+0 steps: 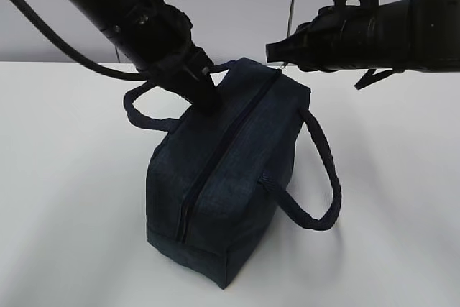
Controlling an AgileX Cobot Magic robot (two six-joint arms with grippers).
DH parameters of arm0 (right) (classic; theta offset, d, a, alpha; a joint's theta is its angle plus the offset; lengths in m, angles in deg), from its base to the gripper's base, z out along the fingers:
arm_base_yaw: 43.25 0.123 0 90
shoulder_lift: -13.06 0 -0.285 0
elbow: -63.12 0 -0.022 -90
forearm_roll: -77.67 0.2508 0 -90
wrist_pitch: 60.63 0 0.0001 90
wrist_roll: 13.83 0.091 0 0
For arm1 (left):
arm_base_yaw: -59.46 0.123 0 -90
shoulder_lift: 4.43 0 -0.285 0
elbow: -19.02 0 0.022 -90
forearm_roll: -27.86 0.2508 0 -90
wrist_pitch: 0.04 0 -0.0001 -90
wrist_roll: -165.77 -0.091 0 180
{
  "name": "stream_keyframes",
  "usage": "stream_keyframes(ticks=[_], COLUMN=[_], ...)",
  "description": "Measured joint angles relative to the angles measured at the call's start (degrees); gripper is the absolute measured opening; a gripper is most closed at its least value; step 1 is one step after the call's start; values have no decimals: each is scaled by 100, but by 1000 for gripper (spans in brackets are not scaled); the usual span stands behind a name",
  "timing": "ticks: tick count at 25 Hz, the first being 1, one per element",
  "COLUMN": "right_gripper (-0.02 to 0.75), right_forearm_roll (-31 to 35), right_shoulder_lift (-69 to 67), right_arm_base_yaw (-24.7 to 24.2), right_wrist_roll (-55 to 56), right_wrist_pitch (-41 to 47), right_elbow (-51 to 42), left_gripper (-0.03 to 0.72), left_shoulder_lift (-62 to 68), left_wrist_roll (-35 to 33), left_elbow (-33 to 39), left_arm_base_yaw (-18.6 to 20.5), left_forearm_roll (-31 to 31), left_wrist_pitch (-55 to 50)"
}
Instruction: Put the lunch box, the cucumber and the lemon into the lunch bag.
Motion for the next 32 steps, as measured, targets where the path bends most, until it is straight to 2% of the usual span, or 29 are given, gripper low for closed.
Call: stream_keyframes(ticks=[16,24,32], right_gripper=[0,0,0], right_forearm_roll=[0,60,86], right_shoulder_lift=[-35,-35,-98], right_arm_base_yaw=[0,-232,-255], right_wrist_roll=[0,0,0], right_wrist_pitch=[54,184,242], right_elbow=[0,3,51], left_gripper=[-6,-6,-6], left_shoulder_lift=[-419,-565,-786], left_wrist_roll=[-9,-9,-9], left_elbow=[0,0,0], left_arm_base_yaw=[0,0,0], left_forearm_roll=[114,-110,-190], left_wrist_pitch=[-479,-606,-605])
